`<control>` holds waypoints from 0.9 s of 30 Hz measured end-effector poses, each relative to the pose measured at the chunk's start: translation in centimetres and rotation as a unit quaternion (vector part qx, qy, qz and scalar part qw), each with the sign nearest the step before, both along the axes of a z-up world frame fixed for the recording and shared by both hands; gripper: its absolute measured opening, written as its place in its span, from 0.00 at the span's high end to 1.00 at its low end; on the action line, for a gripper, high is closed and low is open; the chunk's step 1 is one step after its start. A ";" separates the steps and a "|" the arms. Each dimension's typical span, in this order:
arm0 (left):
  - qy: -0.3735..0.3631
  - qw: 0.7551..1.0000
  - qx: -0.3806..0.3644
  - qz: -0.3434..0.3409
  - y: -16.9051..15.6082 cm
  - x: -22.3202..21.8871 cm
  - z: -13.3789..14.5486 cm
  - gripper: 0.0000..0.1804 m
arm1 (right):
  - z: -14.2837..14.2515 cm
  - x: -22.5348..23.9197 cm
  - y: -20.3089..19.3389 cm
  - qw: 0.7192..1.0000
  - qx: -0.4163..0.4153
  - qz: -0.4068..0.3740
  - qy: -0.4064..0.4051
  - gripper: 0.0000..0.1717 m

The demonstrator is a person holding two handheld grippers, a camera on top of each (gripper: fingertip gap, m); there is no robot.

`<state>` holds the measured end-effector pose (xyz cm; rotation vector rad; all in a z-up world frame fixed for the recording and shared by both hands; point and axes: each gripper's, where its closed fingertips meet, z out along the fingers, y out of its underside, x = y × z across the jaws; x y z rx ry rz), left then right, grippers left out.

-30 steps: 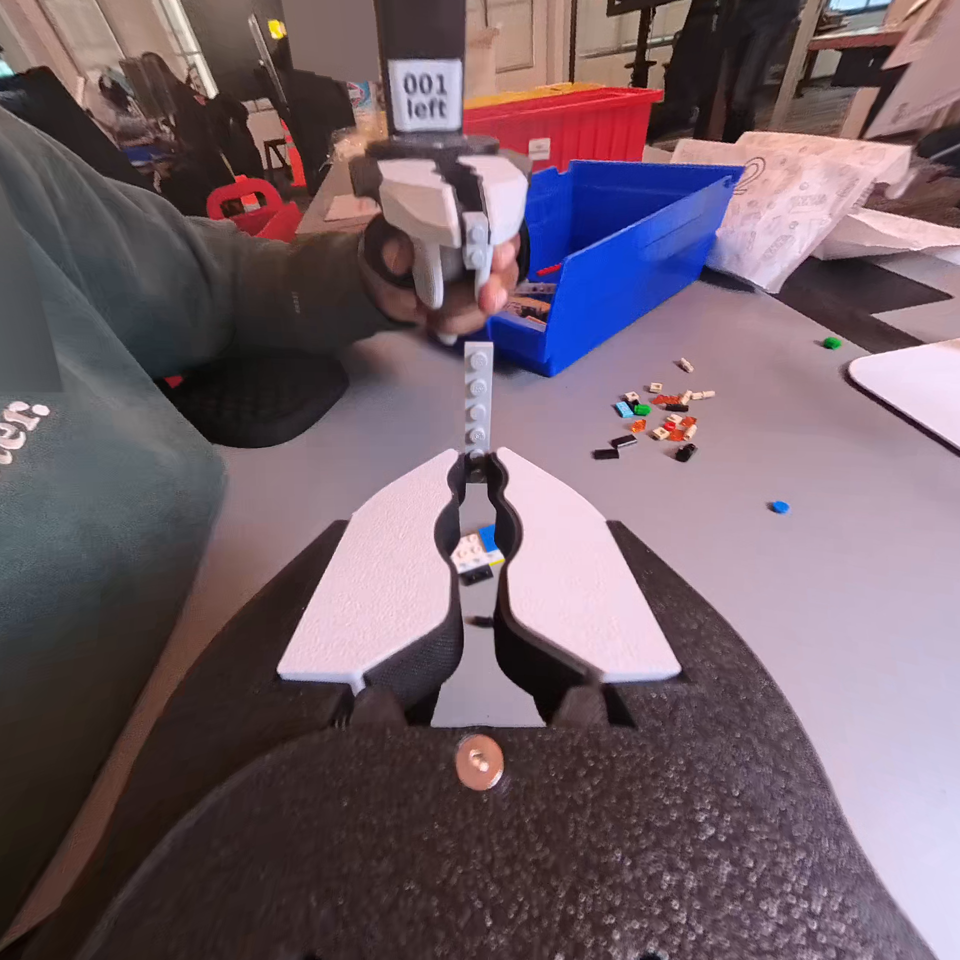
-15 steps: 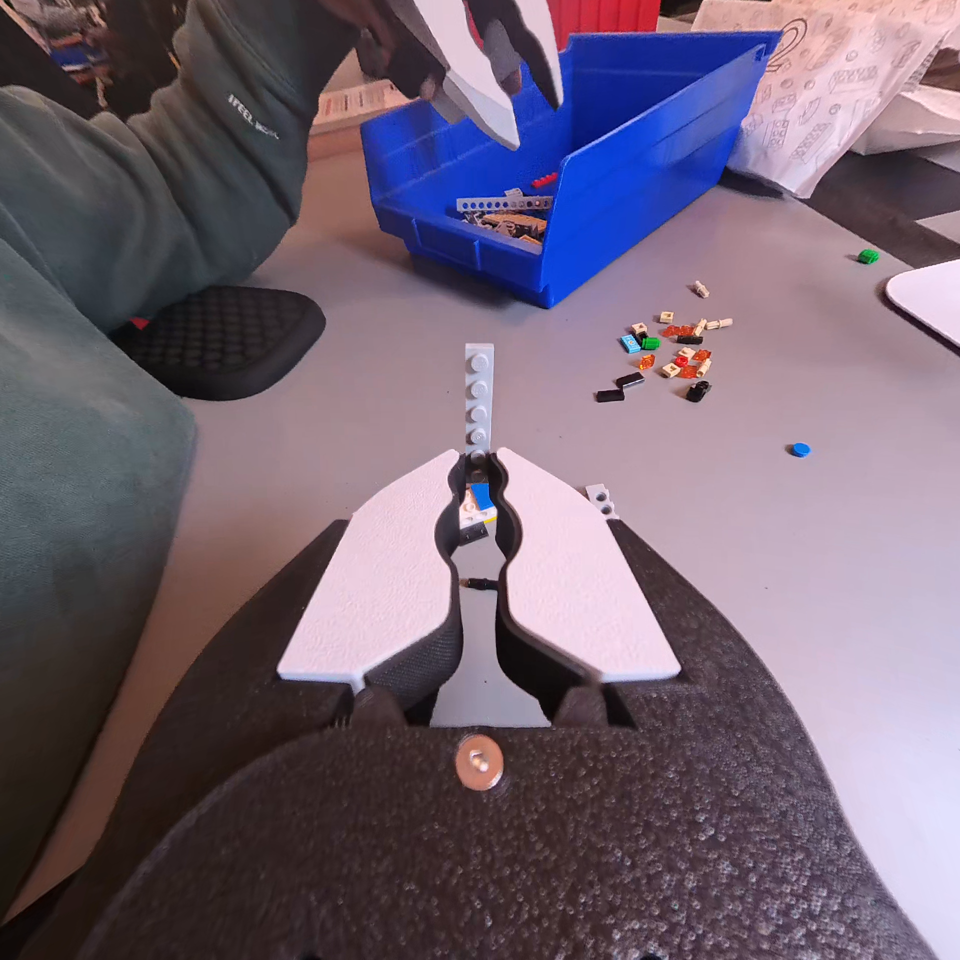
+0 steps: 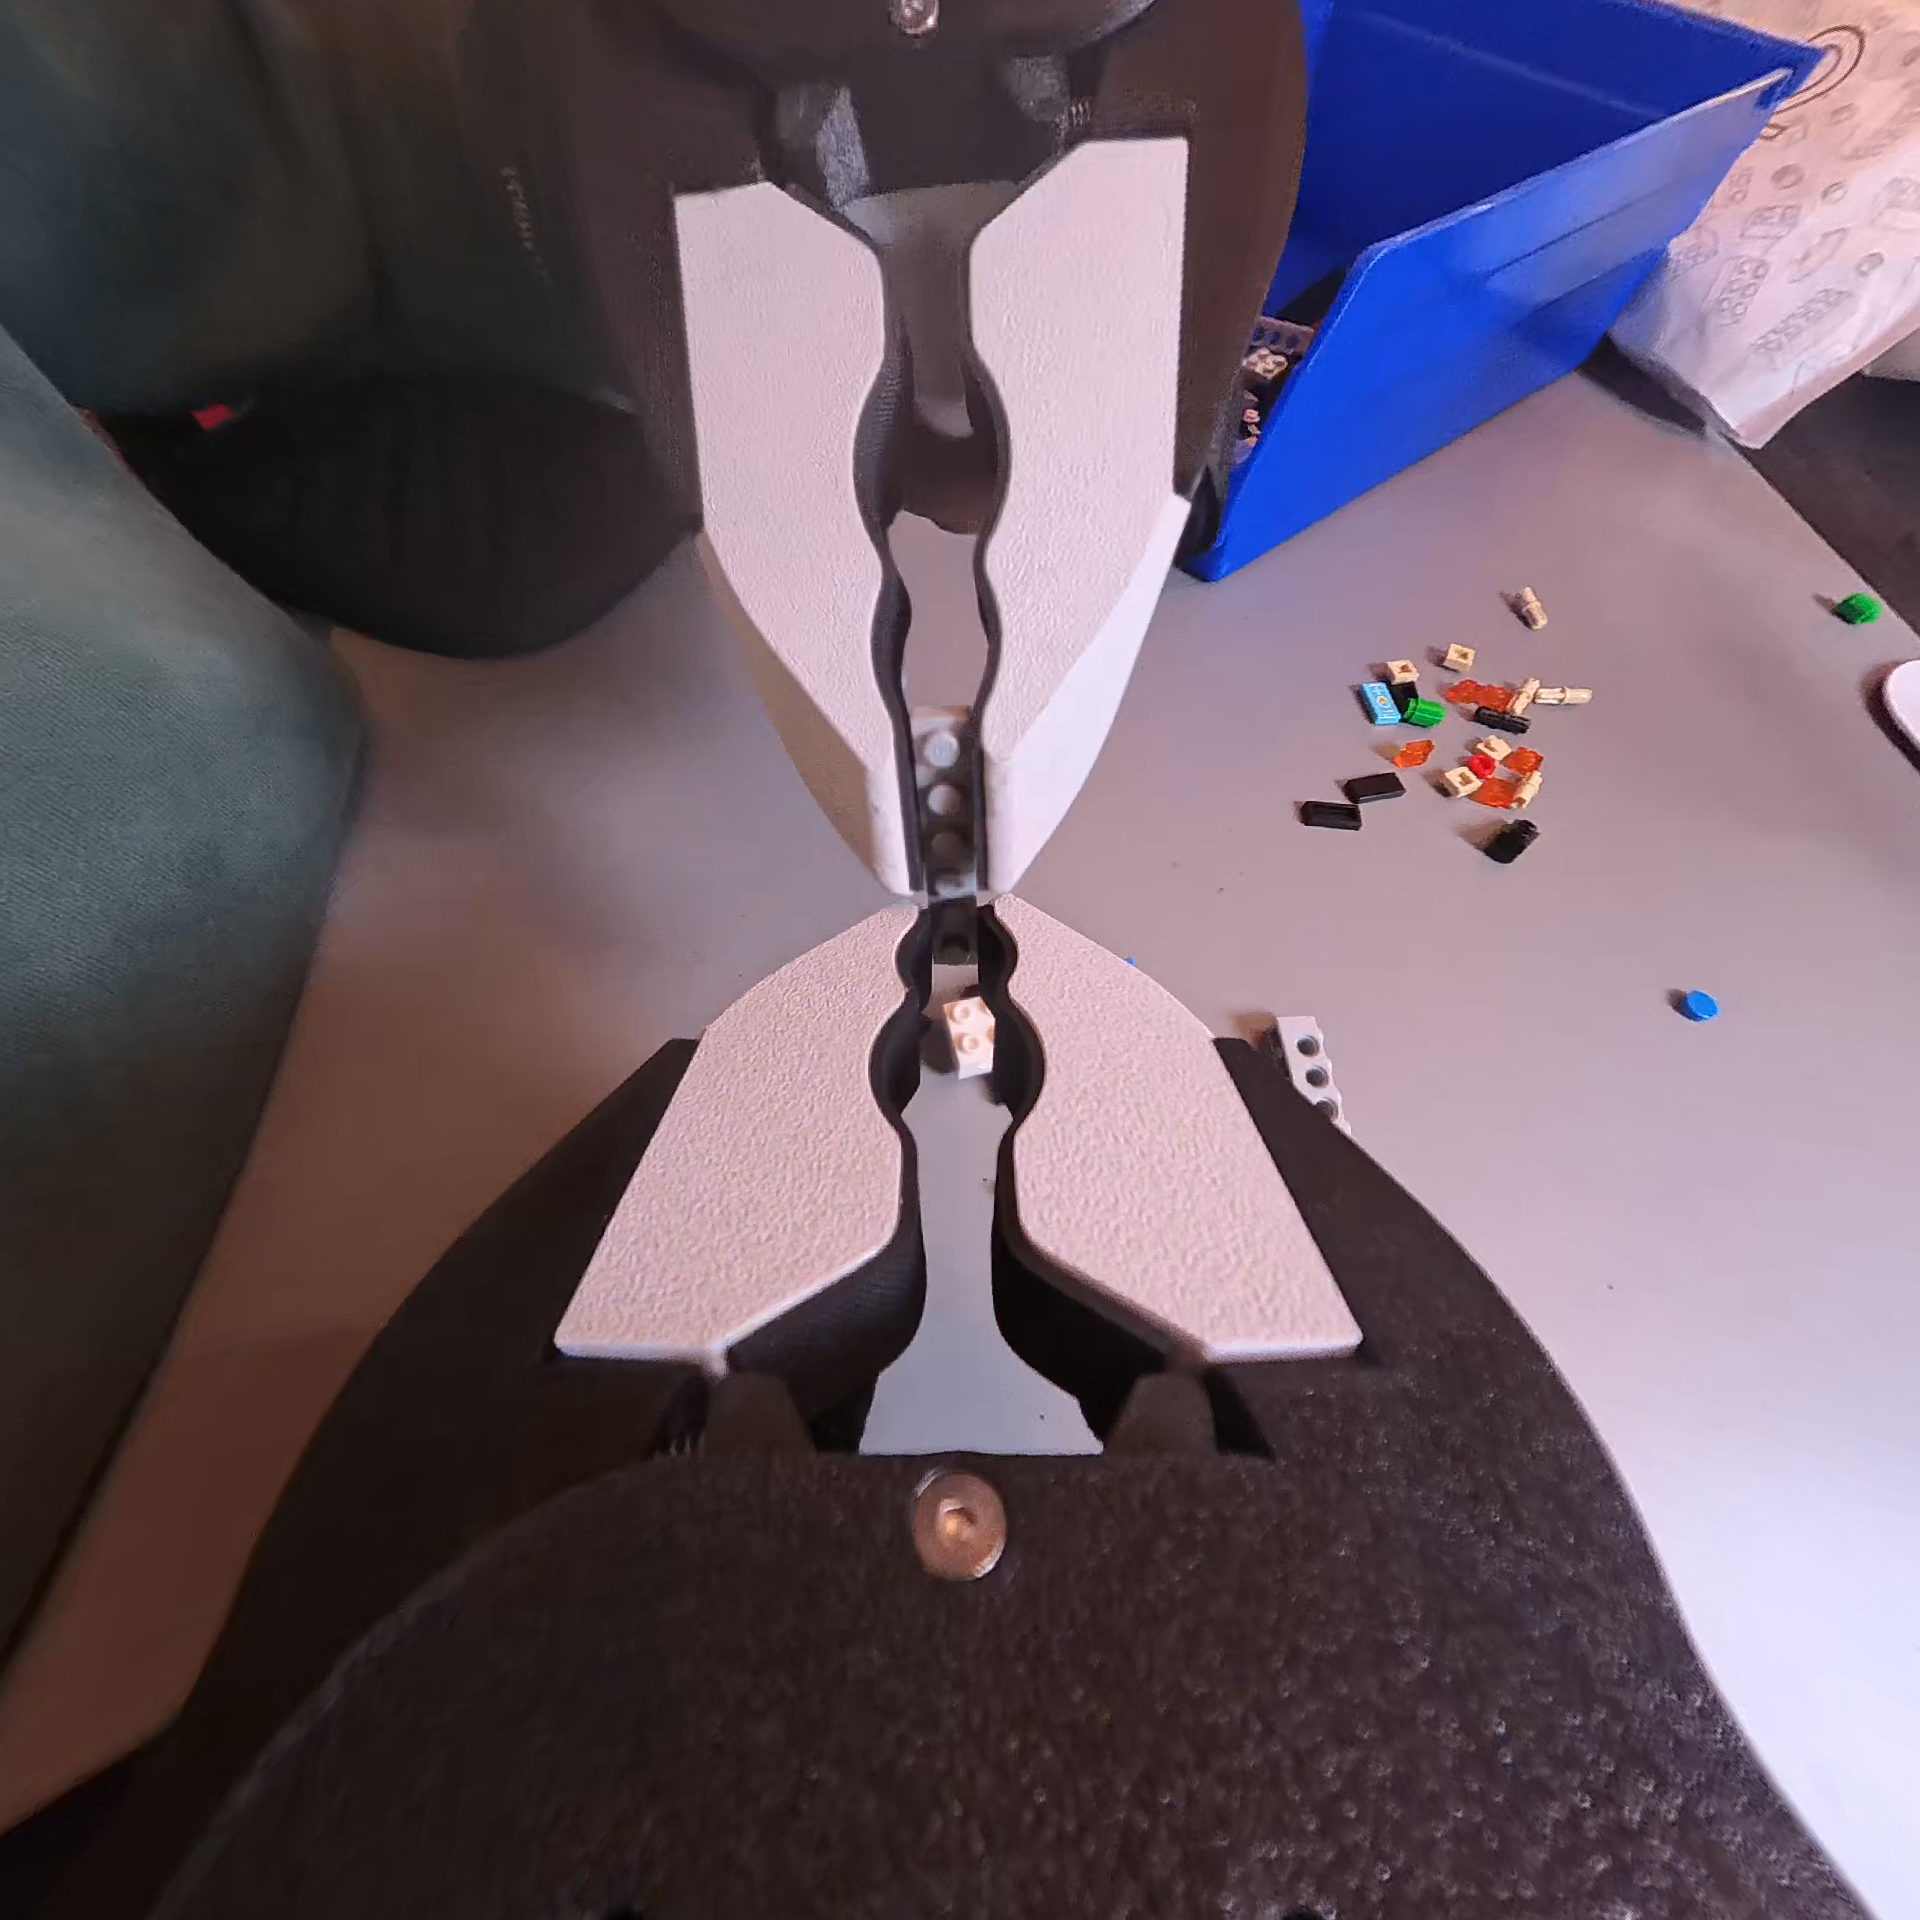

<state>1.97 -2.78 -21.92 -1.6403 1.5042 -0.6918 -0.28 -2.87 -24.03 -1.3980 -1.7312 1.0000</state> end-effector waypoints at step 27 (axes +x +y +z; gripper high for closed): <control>0.175 0.884 0.039 0.432 4.7 -27.8 0.8 0.73 | -6.1 3.3 3.1 0.980 0.019 -0.009 -0.197 0.82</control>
